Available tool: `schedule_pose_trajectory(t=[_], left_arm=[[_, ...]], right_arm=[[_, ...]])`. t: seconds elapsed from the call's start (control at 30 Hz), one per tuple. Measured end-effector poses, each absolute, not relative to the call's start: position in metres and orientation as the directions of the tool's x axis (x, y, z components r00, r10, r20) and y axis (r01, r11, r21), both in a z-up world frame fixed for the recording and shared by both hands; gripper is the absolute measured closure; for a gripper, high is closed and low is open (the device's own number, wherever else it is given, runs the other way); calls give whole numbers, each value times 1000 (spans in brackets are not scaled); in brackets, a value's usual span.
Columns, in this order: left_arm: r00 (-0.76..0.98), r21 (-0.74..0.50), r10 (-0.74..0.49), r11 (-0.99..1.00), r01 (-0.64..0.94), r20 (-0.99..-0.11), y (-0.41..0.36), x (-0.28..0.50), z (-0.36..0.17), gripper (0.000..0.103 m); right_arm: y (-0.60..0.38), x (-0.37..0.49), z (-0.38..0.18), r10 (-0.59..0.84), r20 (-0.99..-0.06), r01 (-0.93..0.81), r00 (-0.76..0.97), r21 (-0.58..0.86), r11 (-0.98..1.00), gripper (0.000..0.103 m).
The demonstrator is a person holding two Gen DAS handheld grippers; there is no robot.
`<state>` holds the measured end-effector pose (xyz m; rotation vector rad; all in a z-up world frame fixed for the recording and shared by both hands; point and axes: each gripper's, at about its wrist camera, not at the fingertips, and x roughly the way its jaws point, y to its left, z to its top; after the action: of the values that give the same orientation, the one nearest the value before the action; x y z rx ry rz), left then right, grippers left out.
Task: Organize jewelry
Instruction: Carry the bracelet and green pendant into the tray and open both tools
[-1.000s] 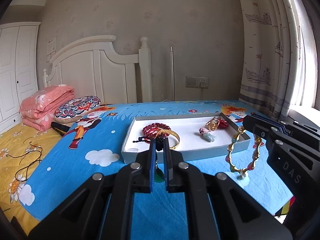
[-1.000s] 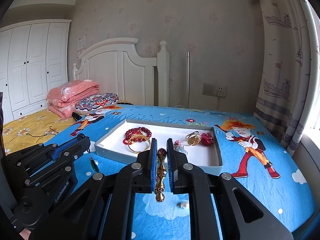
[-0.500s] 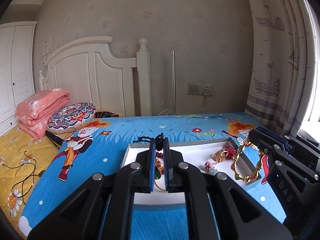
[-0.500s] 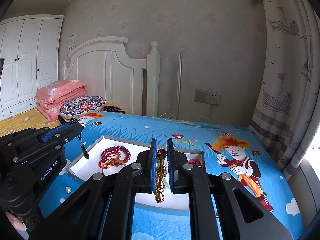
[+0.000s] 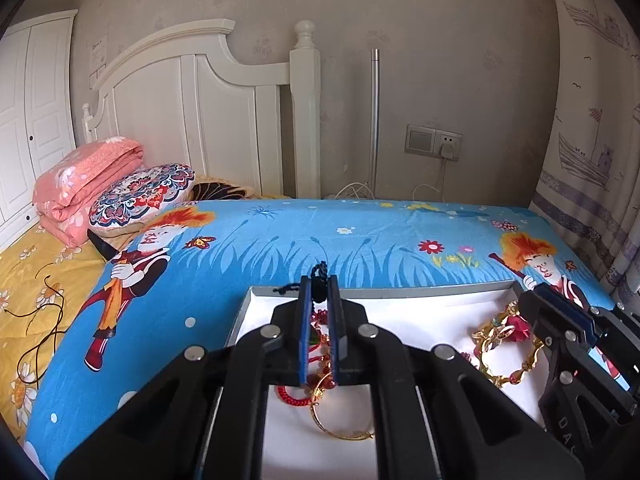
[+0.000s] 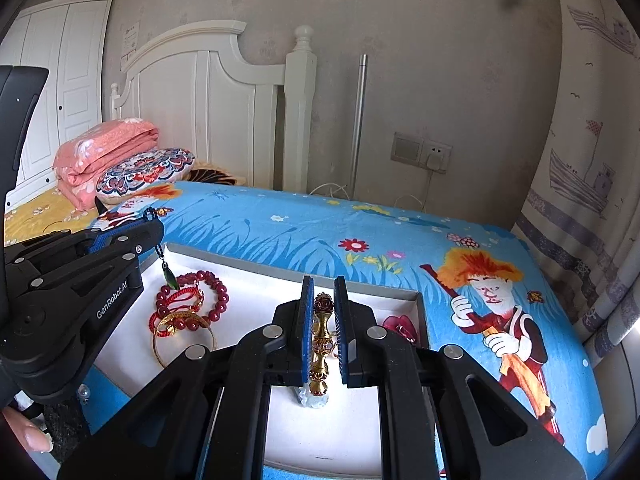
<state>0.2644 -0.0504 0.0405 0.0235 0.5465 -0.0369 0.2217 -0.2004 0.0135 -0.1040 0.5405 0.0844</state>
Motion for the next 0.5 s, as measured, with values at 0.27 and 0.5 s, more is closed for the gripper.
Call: schedule_pose_trajectory(t=[0.27,0.5], left_arm=[[833,5,-8,1000,13,-553,-40,264,25,53],[856,-5,-2,1000,-1,-517,-32,236,41,27]], right_arm=[[-208,225,-2,26,-557,-92,830,-91,992,76],[-220,204,12,37,-537,-84,843,-63,994,76]])
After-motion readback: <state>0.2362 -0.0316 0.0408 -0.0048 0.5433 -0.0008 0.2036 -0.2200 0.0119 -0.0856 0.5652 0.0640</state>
